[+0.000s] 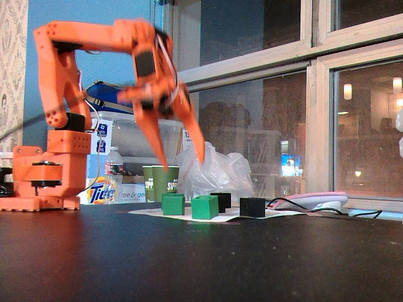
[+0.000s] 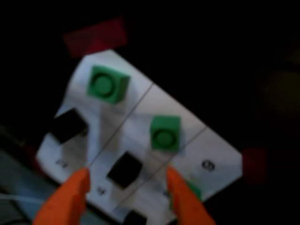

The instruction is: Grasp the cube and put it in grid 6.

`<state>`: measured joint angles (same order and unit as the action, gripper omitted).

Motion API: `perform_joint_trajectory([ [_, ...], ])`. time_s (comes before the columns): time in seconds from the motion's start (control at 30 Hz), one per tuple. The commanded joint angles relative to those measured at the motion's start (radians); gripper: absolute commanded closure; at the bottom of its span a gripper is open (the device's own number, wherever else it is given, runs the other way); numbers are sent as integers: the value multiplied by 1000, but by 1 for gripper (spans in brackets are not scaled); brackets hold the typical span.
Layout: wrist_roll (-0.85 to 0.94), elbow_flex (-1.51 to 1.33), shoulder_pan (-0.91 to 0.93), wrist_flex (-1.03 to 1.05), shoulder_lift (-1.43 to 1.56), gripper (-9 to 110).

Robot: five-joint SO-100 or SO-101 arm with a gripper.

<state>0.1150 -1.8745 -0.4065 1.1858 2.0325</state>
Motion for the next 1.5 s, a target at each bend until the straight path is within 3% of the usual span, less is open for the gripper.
perform_joint_trajectory([
  [0.0, -2, -15, 20, 29, 158, 79],
  [0.13, 8, -239, 149, -43, 422, 97],
  [0.4, 75, -689, 359, -149, 996, 101],
  [0.73, -11, -1062, 370, -282, 1138, 101],
  [1.47, -21, -1223, 469, -290, 1270, 101],
])
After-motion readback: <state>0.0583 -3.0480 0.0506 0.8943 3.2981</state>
